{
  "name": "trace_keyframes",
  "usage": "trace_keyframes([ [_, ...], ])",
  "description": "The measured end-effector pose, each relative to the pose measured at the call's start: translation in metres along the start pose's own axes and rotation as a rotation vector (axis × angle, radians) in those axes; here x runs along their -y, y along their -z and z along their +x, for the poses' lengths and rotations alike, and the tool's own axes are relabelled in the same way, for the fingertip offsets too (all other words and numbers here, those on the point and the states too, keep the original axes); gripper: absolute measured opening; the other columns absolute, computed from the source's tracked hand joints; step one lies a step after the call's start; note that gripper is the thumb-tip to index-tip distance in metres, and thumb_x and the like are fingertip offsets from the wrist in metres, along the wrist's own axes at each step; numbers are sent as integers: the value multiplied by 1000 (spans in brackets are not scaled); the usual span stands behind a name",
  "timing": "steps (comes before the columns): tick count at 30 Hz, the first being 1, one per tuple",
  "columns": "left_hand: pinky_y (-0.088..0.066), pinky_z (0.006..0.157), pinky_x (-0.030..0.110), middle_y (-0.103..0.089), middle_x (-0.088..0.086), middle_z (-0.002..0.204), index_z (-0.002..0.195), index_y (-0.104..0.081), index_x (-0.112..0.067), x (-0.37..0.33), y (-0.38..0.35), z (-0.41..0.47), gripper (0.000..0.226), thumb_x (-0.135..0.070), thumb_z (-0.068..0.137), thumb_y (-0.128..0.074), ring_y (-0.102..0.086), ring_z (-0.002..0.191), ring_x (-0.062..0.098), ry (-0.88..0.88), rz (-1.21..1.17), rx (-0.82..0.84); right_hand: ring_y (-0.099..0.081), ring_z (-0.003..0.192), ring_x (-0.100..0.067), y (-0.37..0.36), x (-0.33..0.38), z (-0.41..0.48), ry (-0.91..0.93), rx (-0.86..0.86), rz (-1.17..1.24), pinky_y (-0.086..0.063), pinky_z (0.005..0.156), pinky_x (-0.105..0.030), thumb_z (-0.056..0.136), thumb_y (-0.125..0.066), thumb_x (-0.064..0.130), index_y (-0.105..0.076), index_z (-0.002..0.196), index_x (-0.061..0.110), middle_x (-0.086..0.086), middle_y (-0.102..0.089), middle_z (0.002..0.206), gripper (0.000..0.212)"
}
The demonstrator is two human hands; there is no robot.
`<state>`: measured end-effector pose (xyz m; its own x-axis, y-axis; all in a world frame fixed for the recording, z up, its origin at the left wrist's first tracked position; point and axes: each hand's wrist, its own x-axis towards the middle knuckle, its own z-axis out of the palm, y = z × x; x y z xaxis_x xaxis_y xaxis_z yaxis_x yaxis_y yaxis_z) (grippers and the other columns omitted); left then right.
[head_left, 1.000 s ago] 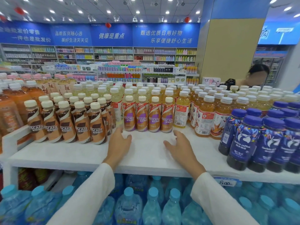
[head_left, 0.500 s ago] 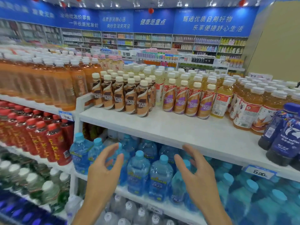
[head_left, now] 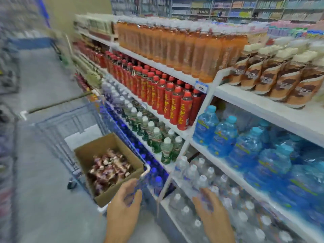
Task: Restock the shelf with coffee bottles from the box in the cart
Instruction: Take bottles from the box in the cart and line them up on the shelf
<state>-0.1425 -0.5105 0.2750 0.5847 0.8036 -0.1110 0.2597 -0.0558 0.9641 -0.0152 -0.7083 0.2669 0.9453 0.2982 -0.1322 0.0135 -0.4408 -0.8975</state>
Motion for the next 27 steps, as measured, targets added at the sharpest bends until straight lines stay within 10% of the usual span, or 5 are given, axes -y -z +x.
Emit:
trace_keyframes([
  [4,-49,71,4,-71,9,111,113,-68,-9,32,56,0,28,5,90,-67,-68,82,2,103,-26,-135,-65,109,-10,-70,-8,-10,21,128,-84,-50,101,-37,65,-66,67,-60,100,61,13,-66,113,36],
  [7,-55,80,23,-73,5,111,107,-69,-23,57,84,-3,31,1,88,-71,-69,97,15,164,-25,-246,-63,96,-7,-109,0,-12,42,163,-59,-47,90,-28,73,-79,48,-61,97,65,13,-67,104,35],
  [11,-47,87,27,-70,-12,112,107,-67,-33,70,109,0,25,-15,91,-71,-65,105,12,217,26,-287,-60,117,-11,-151,5,-1,-7,366,-90,-40,101,-24,87,-77,28,-66,121,29,10,-66,120,36],
  [27,-51,90,24,-68,-14,115,114,-65,-30,97,113,166,25,-13,96,-66,-65,108,10,400,37,-348,-56,123,-6,-285,19,146,-96,626,-221,-44,107,-34,89,-71,45,-62,119,41,20,-63,126,32],
])
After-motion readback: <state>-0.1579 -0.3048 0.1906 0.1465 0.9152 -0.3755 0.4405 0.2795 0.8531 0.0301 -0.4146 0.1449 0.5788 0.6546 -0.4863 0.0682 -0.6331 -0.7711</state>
